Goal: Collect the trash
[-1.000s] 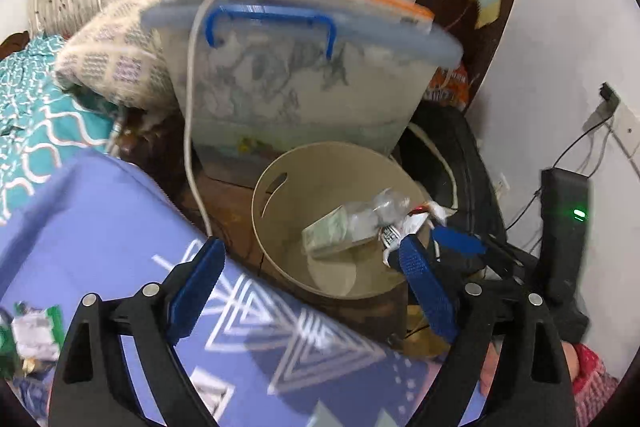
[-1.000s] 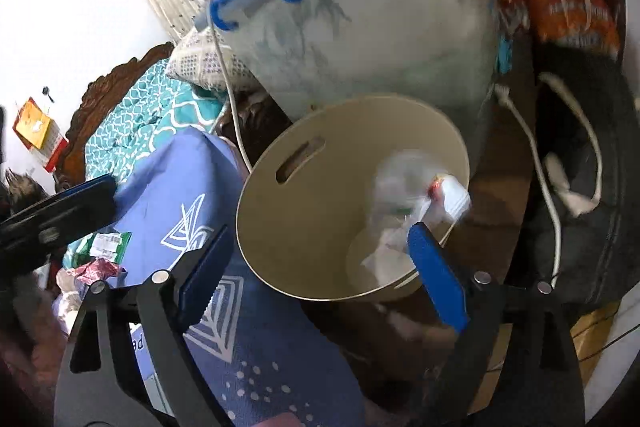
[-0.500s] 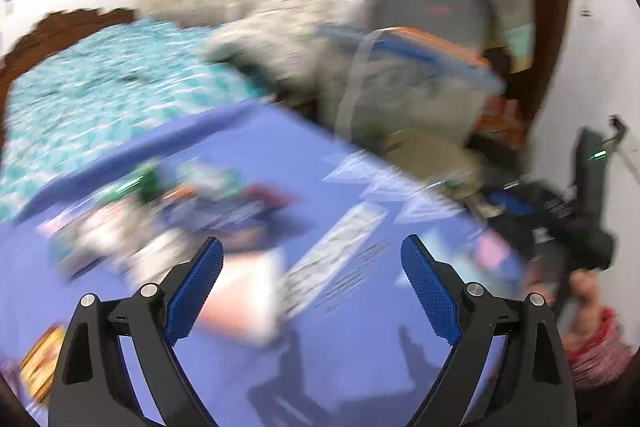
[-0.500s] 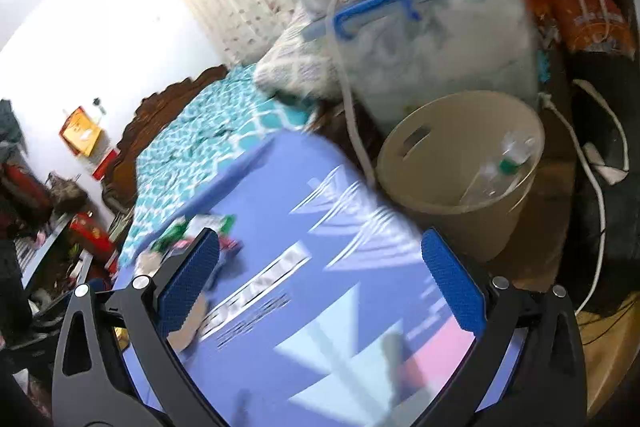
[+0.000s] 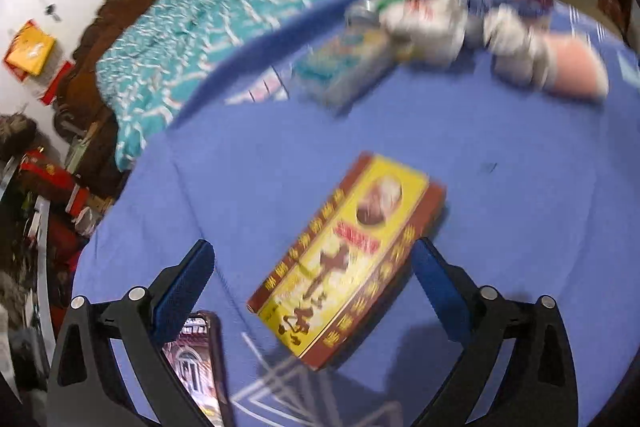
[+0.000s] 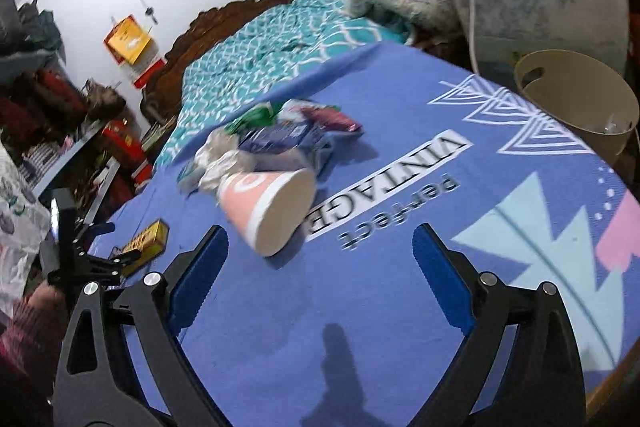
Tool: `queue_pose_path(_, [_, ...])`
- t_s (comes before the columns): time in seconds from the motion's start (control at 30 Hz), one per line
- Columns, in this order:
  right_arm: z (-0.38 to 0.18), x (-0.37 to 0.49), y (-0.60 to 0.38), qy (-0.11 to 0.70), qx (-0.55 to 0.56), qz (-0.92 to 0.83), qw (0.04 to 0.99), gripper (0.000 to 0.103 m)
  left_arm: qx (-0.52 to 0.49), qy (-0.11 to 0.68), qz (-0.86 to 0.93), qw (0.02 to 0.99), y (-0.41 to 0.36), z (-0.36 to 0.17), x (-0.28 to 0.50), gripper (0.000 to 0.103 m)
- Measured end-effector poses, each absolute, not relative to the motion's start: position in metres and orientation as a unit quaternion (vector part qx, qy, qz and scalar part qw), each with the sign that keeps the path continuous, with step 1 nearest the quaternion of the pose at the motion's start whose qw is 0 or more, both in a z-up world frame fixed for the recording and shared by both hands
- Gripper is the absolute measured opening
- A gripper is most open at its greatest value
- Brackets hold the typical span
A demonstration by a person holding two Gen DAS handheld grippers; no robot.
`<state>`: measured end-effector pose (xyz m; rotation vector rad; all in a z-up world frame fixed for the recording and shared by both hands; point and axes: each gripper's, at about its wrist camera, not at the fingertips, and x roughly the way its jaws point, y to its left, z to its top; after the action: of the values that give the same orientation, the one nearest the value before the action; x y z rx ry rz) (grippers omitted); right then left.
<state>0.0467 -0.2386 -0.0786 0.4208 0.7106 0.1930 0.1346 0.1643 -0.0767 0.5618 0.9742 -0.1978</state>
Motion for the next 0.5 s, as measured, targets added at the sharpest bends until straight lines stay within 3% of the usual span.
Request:
queue_pose_path(0.13, [-0.083,0.051,-0.228,0.360,0.201,0.100,0.905,0.092,0.244,0.484,-0.129,0.830,0.174,-0.089,0.141,0.092])
queue_pose_path(0.17, [-0.084,0.054,-0.227,0.366,0.201,0.103,0.903,0.090,0.228,0.488,-0.130,0.833,0.175,-0.089,0.143,0.081])
queue_pose_path(0.23, [-0.086,0.058,-0.224,0.374,0.196,0.111,0.900,0.084,0.186,0.499,-0.136,0.836,0.167,-0.089,0.144,0.074])
queue_pose_path(0.3, [-0.089,0.069,-0.220,0.385,0.196,0.127,0.893,0.070,0.203,0.491,-0.121,0.839,0.145,-0.090,0.139,0.070])
queue_pose_path(0.5, [-0.108,0.117,-0.214,0.425,0.274,0.188,0.842,0.046,0.152,0.488,-0.130,0.849,0.078,-0.085,0.116,0.068])
